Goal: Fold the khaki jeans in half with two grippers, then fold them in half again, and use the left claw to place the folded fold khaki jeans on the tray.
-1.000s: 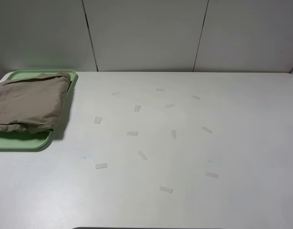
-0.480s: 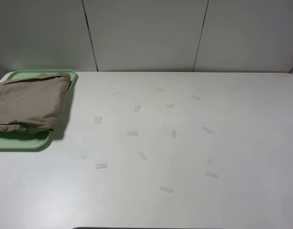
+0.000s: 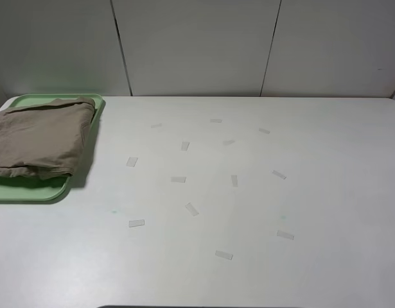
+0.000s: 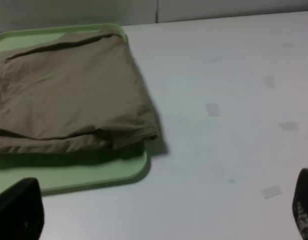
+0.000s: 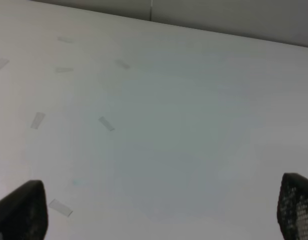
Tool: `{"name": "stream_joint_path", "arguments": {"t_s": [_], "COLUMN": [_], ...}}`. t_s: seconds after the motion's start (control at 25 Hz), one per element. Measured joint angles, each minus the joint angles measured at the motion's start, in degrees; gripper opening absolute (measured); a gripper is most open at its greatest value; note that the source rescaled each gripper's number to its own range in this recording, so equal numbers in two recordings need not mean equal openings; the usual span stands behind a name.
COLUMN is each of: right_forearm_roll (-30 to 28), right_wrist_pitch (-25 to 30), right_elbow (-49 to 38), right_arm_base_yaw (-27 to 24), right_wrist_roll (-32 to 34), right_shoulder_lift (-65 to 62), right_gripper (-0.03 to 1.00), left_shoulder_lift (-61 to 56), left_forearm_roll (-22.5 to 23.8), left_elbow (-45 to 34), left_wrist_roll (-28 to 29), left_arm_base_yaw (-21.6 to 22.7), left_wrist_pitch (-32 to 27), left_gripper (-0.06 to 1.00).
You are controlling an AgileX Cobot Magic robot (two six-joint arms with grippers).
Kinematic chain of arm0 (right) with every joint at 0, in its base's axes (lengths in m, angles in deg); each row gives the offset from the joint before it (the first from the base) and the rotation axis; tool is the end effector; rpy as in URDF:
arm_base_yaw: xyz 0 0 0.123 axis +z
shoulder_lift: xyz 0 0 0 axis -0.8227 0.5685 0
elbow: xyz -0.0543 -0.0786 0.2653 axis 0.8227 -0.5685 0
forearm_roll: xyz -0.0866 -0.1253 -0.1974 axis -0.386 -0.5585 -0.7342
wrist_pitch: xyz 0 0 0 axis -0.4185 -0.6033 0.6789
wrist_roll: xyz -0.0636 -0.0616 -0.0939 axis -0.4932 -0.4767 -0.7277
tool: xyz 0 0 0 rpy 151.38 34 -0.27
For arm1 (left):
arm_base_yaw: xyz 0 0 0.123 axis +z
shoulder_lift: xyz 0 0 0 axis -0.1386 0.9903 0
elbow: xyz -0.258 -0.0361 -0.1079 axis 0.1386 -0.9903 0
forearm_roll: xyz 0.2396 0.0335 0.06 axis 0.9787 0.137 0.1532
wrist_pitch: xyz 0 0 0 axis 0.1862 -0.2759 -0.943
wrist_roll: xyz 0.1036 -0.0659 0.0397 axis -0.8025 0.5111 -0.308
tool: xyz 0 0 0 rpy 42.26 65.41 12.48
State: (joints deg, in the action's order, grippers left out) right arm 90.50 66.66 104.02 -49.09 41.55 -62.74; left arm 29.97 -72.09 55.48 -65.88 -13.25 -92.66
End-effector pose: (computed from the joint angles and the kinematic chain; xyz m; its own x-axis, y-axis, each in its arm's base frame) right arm 0.0306 0.0045 0.2624 -0.4083 -0.1248 -0.9043 -0.1498 0.9864 -0.0685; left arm 0.0355 -0.0024 0.2780 -0.3066 0.0445 -0.9508 0.0904 0.9957 0.0174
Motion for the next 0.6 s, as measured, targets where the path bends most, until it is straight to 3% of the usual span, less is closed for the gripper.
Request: {"name": "stream_joint_path", "arguments": {"t_s": [0.28,0.6], "right_forearm_roll": [0.0,0.0], "right_wrist_pitch": [0.0,0.0], "right_elbow": [0.0,0.0], "right_arm_base_yaw": [0.0,0.0], "right_wrist_roll": [0.0,0.0], "right_shoulder_lift": [0.0,0.0], "right_gripper": [1.0,1.0], "left_shoulder_lift": [0.0,0.0], "left_forearm_roll": [2.0,2.3], "left_elbow": [0.0,-0.6], "left_wrist_roll": [1.9,1.9], "left_arm_base_yaw": [0.0,0.0], "left_wrist_pitch": [-8.6,-8.6], "left_gripper": [1.0,1.0]}}
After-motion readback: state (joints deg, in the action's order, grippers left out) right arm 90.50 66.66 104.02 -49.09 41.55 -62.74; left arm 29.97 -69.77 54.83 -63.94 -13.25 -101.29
